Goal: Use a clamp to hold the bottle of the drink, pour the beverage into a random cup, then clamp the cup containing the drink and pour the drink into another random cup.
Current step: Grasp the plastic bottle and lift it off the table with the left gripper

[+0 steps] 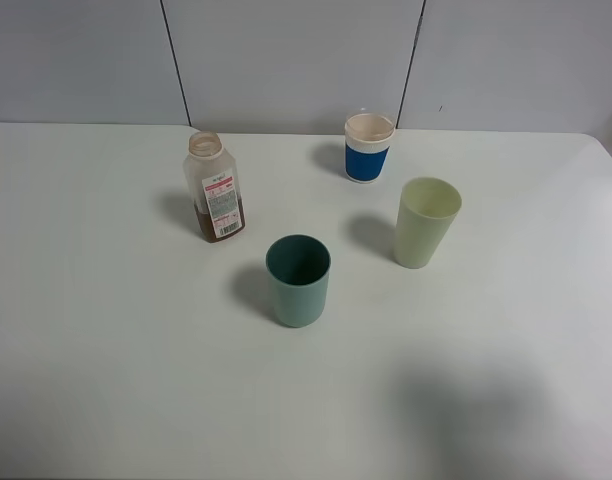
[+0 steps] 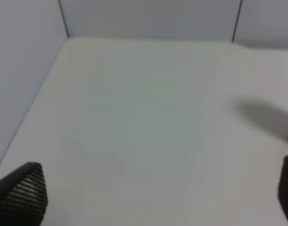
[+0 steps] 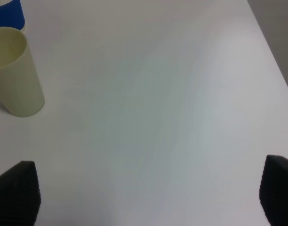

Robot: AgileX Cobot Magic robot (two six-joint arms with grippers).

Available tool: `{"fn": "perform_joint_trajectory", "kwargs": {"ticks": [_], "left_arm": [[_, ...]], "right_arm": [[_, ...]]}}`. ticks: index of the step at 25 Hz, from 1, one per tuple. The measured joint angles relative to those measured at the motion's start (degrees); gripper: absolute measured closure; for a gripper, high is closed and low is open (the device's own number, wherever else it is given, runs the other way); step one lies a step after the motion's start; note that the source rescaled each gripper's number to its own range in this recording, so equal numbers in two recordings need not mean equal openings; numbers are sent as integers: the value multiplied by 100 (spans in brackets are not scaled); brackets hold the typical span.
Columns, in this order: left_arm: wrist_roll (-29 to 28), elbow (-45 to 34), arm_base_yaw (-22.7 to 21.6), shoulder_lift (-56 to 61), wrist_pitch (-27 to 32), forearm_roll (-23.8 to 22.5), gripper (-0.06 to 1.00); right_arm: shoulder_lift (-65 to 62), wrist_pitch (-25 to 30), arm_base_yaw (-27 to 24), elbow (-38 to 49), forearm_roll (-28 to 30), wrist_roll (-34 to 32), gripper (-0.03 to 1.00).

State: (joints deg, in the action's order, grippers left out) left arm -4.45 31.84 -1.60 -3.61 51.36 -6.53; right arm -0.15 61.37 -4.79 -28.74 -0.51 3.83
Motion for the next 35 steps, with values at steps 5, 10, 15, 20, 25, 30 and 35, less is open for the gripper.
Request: {"fn": "perform_joint_trajectory", "kwargs": {"ticks": [5, 10, 15, 20, 25, 30, 35], "left_arm": [[257, 0, 0, -858, -736, 12, -5], [282, 0, 0, -1859, -1278, 61, -5], [637, 0, 0, -2897, -1726, 285, -5], [952, 0, 0, -4113, -1950, 767, -5], [1000, 0, 0, -5060, -1955, 1033, -5], [1223, 0, 289, -5701, -2040, 1309, -5], [1272, 6, 762, -6138, -2347, 1323, -5]], "right_arm": [[0, 0, 0, 0, 0, 0, 21], [0, 0, 0, 0, 0, 0, 21], [0, 0, 0, 0, 0, 0, 21], [0, 0, 0, 0, 0, 0, 21], [0, 0, 0, 0, 0, 0, 21], [0, 0, 0, 0, 0, 0, 21], [0, 0, 0, 0, 0, 0, 21]]}}
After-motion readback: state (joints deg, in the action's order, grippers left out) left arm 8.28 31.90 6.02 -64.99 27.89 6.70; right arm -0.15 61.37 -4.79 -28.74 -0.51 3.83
